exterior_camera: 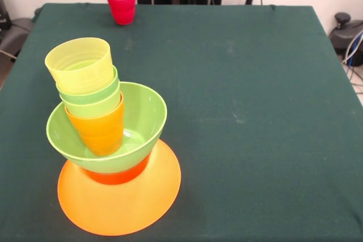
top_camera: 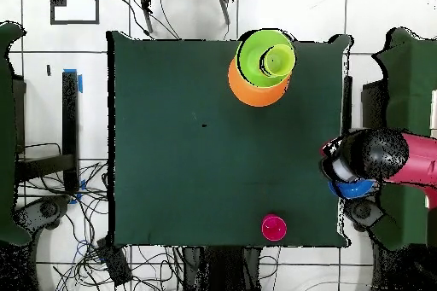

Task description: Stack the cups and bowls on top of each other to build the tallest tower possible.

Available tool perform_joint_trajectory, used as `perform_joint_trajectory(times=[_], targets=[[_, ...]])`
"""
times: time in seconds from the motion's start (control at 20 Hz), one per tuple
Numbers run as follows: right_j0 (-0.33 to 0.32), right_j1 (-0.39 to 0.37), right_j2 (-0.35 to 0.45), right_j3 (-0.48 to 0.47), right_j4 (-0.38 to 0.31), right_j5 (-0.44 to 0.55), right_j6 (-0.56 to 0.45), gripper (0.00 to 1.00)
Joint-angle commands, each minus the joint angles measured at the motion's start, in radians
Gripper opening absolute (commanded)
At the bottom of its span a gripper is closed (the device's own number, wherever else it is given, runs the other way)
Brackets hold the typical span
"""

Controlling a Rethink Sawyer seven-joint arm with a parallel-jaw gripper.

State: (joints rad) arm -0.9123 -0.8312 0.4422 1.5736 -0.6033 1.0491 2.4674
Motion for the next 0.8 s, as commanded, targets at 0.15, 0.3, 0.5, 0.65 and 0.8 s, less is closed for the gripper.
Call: perform_joint_trajectory(times=[0.15,0.3,0.5,0.65,0.8], targets=[[0.104,0.063,0.058,-0.139,0.018,0.144,-0.208,0.00],[0.123,0.063,0.059,-0.177,0.027,0.188,-0.215,0.00],[0.147,0.079,0.060,-0.235,0.036,0.236,-0.221,0.00],[0.164,0.094,0.062,-0.266,0.042,0.253,-0.214,0.00],[0.179,0.110,0.064,-0.297,0.043,0.257,-0.212,0.00]])
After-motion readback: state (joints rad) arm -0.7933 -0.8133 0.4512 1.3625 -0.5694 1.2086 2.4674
